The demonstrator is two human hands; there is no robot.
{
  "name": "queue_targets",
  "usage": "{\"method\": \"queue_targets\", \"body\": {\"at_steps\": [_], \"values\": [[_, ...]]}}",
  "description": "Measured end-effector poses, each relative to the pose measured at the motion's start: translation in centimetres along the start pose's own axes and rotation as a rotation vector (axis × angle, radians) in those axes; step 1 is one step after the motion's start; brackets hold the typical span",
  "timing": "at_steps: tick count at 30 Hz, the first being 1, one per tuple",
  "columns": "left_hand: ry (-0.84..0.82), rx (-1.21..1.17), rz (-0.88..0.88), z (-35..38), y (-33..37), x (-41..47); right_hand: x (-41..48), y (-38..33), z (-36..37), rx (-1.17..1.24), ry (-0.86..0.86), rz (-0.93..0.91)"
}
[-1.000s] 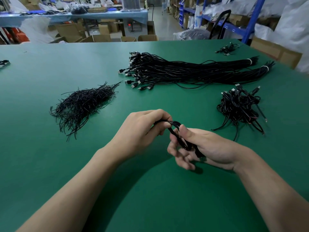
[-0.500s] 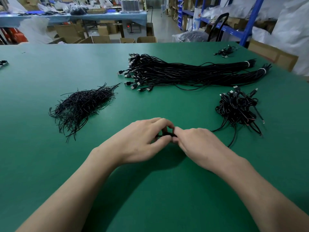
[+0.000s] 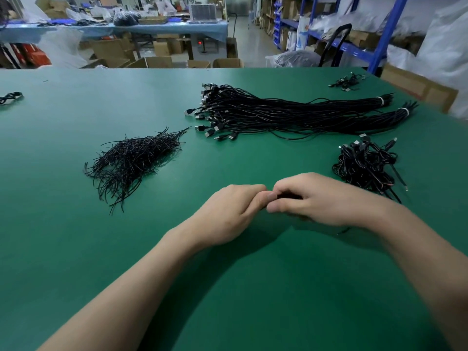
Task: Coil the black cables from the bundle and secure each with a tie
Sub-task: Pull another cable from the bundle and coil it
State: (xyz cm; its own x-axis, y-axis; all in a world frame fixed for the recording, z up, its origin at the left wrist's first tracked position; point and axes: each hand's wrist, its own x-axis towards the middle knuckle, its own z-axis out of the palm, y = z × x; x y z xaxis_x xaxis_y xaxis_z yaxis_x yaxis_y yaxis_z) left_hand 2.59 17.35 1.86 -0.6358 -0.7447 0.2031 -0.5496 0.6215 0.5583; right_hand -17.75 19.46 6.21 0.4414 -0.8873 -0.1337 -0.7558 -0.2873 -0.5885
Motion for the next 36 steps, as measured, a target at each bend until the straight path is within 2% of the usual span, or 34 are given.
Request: {"method": "queue_targets", "body": {"at_steps": [2,4,5,7,10,14,17,25,28,30,31,34,36], "values": [[0.107,-0.100,-0.028,0.0,-0.2,0.1,-0.5,1.0,-0.6,0.394,0.064,-0.021],[0.224,-0.345,-0.112,0.0,-0.4,0.2,-0.8,1.9,-0.4,0.754,0.164,-0.030],[0.268,-0.479,-0.157,0.0,-0.5,0.3,-0.7,2.0,0.3,0.855,0.207,-0.025],[0.299,-0.658,-0.195,0.3,-0.1,0.6,0.0,1.7,2.1,0.906,0.261,-0.043],[0.272,-0.792,-0.148,1.0,1.0,0.8,1.6,0.3,4.5,0.947,0.400,-0.106],[0.305,-0.823,-0.127,1.2,1.4,1.1,3.3,-0.9,5.7,0.967,0.630,-0.075],[0.313,-0.801,-0.173,1.7,1.3,1.1,3.7,-0.8,6.4,0.886,0.724,-0.060],[0.268,-0.484,-0.198,2.1,0.2,0.5,3.2,0.2,6.5,0.800,0.710,-0.071],[0.237,-0.317,-0.231,1.4,-0.4,0.4,3.0,0.4,6.4,0.807,0.696,-0.008],[0.281,-0.219,-0.292,0.4,-1.4,0.5,2.9,0.7,6.3,0.850,0.679,0.048],[0.321,-0.132,-0.332,-0.4,-2.2,0.5,2.8,0.9,6.3,0.870,0.658,0.072],[0.430,0.330,-0.491,-3.5,-5.2,-0.2,2.5,1.1,6.3,0.914,0.584,0.132],[0.473,0.494,-0.621,-5.6,-7.3,-1.3,2.4,1.1,6.3,0.932,0.556,0.149]]}}
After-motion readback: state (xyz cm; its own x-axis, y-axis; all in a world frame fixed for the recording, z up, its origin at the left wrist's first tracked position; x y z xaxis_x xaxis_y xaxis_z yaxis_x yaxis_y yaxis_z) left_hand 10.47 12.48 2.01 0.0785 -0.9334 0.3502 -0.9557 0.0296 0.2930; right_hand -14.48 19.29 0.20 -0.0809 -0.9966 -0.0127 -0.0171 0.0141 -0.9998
